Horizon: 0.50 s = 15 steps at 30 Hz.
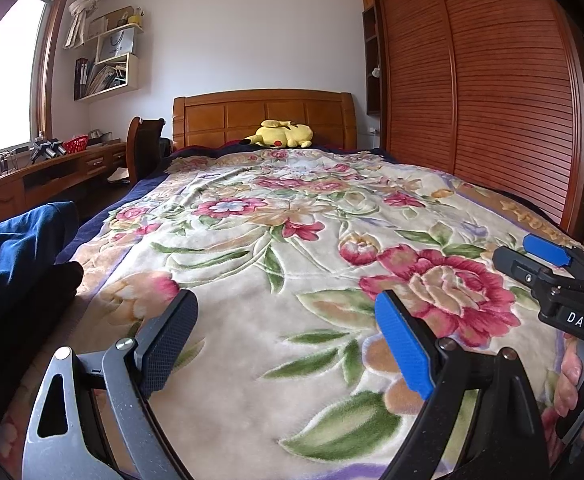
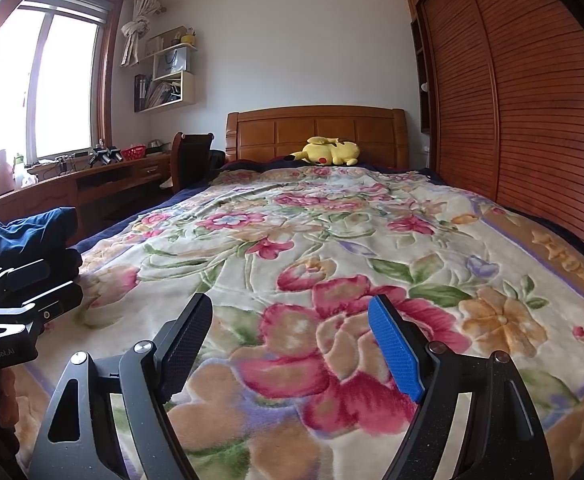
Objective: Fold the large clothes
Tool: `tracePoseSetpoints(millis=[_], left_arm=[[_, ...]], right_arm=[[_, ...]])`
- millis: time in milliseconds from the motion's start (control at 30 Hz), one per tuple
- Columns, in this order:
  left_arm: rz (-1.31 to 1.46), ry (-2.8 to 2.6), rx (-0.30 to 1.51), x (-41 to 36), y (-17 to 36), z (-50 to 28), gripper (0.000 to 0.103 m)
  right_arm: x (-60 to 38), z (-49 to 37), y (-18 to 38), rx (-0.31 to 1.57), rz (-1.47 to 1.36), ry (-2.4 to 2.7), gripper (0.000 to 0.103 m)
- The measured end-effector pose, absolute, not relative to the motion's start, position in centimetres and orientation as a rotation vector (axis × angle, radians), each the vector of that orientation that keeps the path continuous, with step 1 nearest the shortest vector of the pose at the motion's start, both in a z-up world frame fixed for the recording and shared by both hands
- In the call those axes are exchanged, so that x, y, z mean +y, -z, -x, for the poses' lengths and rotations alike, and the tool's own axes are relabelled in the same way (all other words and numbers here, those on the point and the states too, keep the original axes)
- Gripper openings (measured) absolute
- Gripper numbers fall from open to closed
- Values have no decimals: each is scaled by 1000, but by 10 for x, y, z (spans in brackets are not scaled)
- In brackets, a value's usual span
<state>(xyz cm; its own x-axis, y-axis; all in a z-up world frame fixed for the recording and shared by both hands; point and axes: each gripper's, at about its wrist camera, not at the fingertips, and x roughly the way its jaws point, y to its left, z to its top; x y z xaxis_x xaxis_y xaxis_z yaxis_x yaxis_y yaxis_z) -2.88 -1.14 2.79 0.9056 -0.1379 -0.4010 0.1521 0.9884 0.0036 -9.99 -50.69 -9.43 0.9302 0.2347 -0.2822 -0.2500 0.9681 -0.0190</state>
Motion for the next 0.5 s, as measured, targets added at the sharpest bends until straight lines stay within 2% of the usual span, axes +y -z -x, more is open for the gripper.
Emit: tracePoseSetpoints(millis=[500], left_arm=[[-34, 149, 409, -11, -29, 28, 91]], right_arm=[[-508, 100, 95, 280, 57, -251, 82]])
